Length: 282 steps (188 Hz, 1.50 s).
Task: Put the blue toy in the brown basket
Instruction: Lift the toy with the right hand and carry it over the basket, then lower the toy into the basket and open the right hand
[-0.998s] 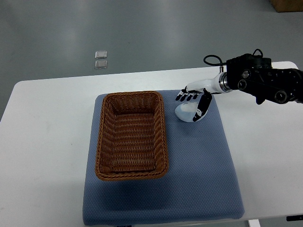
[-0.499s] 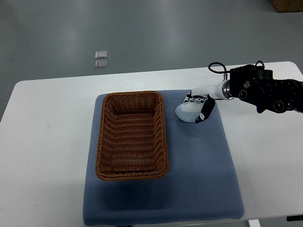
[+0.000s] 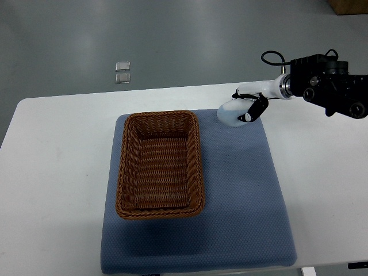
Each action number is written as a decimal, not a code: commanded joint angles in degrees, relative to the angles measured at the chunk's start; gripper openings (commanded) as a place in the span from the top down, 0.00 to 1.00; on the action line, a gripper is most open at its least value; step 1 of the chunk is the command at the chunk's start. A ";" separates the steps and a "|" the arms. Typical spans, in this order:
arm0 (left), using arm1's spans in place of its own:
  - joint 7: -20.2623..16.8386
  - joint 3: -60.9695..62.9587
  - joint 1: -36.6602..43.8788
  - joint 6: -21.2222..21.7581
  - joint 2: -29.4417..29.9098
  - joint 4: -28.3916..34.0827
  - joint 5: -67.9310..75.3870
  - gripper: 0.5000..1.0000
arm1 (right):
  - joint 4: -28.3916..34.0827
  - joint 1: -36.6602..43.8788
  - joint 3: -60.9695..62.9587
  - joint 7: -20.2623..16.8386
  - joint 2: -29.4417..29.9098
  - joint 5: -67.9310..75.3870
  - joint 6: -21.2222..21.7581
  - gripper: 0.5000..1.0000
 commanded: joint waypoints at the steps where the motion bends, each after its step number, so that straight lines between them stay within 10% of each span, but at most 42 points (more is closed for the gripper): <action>1: 0.00 0.02 -0.06 0.00 0.00 -0.04 -0.01 0.00 | 2.57 3.16 0.05 0.00 -0.80 0.37 0.29 1.00; 116: 0.00 -0.07 0.03 0.00 0.00 -0.12 0.08 0.00 | -4.72 7.82 -3.02 0.00 25.12 5.11 -0.42 0.97; 282: 0.00 0.19 -0.06 0.00 0.00 -0.12 -0.01 0.00 | -11.66 -2.29 -3.29 0.00 25.22 5.11 -4.64 0.86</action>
